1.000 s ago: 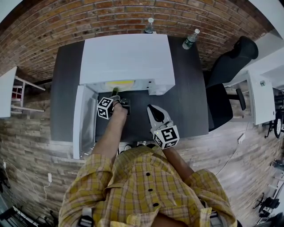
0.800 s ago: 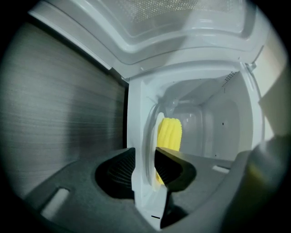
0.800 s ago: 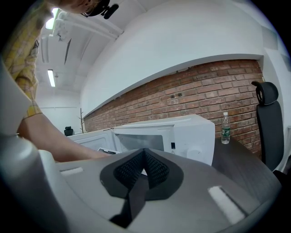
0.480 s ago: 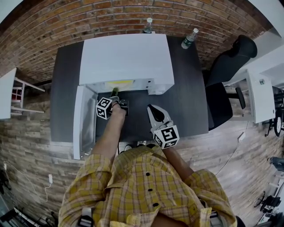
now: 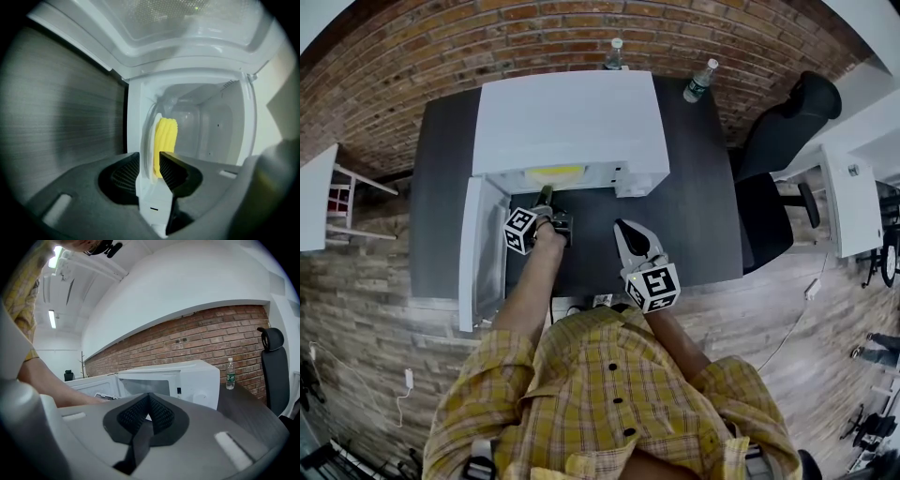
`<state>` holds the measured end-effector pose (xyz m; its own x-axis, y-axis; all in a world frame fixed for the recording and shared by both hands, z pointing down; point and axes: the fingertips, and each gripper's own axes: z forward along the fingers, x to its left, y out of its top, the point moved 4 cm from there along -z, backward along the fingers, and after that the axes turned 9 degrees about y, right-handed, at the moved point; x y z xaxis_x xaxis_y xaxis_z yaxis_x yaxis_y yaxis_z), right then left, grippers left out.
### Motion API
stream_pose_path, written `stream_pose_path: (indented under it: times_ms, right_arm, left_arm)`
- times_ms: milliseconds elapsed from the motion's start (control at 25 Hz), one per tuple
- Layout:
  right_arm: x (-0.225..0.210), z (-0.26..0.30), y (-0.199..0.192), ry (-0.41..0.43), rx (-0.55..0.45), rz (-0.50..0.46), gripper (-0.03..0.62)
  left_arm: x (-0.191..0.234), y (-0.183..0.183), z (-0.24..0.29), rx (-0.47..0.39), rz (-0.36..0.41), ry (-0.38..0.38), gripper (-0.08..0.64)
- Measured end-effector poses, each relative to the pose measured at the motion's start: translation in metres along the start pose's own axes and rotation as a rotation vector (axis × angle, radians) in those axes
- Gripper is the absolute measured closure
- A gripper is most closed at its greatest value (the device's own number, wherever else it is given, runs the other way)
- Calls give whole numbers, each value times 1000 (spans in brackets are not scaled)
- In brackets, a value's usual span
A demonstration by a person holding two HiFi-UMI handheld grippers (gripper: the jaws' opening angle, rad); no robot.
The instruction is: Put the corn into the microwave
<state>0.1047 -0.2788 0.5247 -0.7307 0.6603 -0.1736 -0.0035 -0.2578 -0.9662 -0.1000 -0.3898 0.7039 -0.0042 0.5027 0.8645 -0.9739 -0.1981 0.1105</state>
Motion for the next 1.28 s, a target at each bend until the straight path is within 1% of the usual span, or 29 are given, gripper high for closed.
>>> stream_pose_path:
  times_ms: [120, 200, 240, 440, 480, 520, 760, 920, 1000, 1120, 1200, 1280]
  right_arm:
    - [3, -2, -1, -9, -5, 0, 589]
    - [5, -3, 0, -16, -11, 0, 589]
    - [6, -4, 1, -20, -14, 1, 589]
    - [16, -8, 4, -31, -34, -4, 589]
    - [18, -10, 4, -32, -38, -4, 589]
    - [21, -12, 5, -32, -44, -5, 589]
    - [38, -21, 12, -36, -84, -6, 589]
    - [45, -26, 10, -56, -64, -14, 589]
    - [45, -29, 9, -66, -67, 21, 589]
    - [47, -35, 10, -75, -86, 54, 589]
    - [51, -37, 13, -72, -95, 55, 589]
    - [56, -38, 17, -63, -106, 56, 589]
  left_arm:
    - [-9, -4, -12, 21, 17, -33, 437]
    - [-16, -7, -20, 37, 39, -56, 468]
    - [-20, -9, -24, 47, 51, -71, 486]
    - [-40, -18, -48, 93, 84, -153, 521]
    - [-43, -19, -54, 96, 86, -165, 532]
    - [-46, -21, -59, 99, 87, -175, 559]
    - [-53, -30, -94, 120, 91, -231, 560]
    - [-58, -40, -119, 139, 126, -271, 560]
    - [-61, -45, -131, 145, 168, -289, 560]
    - [-67, -52, -149, 152, 272, -314, 561]
    - [-72, -57, -161, 156, 362, -332, 563]
    - [-76, -63, -173, 157, 483, -342, 565]
